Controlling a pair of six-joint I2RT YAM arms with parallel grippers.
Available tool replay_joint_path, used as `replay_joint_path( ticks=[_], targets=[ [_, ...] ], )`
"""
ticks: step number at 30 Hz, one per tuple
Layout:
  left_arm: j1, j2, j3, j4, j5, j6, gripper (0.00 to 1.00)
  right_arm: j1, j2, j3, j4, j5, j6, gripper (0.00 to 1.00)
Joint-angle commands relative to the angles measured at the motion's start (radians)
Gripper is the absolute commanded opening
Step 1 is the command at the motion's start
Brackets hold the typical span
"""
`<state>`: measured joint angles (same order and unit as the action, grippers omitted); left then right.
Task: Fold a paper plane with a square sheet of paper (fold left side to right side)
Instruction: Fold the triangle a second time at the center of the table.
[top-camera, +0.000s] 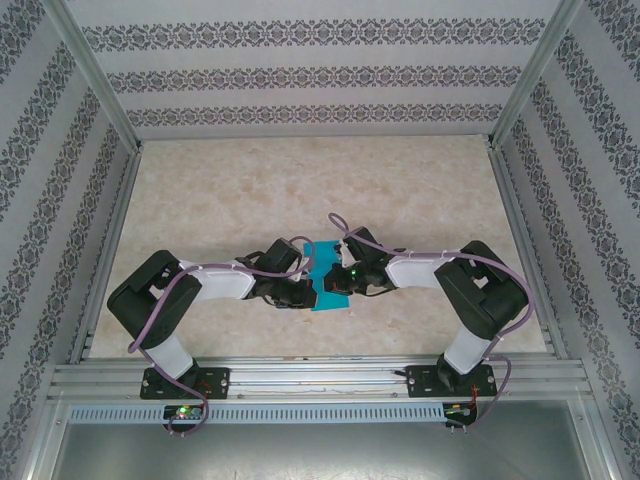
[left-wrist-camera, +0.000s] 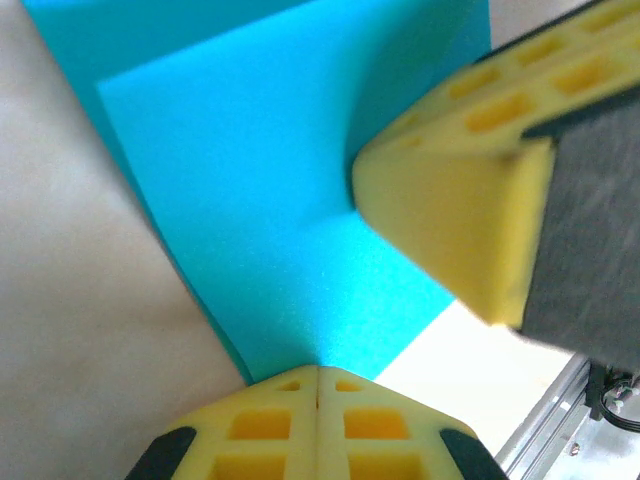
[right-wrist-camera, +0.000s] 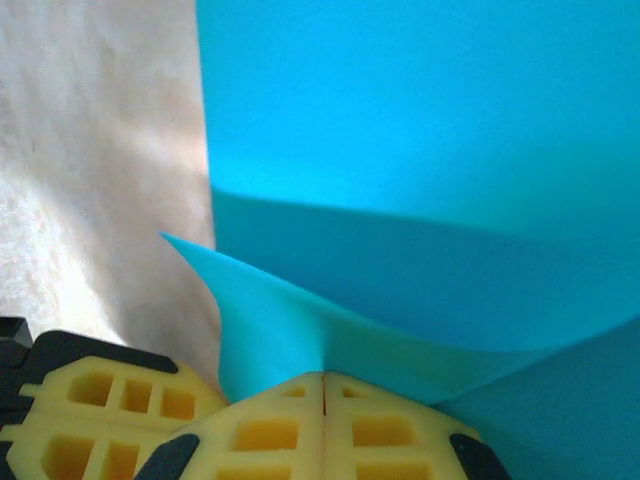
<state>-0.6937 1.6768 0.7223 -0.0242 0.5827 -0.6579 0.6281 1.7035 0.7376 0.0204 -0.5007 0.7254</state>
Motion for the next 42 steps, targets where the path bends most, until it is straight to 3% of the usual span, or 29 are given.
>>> replay_joint_path(
  ticks=[1, 25, 35, 42],
  targets=[
    [-0.013, 0.054, -0.034, -0.111, -0.093, 0.032, 0.02, -0.038, 0.027, 0.034, -0.059, 0.076, -0.059, 0.00],
    [-0.013, 0.048, -0.042, -0.073, -0.079, 0.027, 0.02, -0.249, 0.053, 0.119, -0.165, 0.048, -0.191, 0.00],
    [-0.013, 0.032, -0.023, -0.065, -0.073, 0.029, 0.02, -0.212, -0.095, 0.071, -0.140, -0.042, -0.139, 0.00],
    [-0.013, 0.028, -0.014, -0.066, -0.073, 0.031, 0.02, -0.134, -0.044, 0.052, -0.051, -0.069, -0.065, 0.00]
  ],
)
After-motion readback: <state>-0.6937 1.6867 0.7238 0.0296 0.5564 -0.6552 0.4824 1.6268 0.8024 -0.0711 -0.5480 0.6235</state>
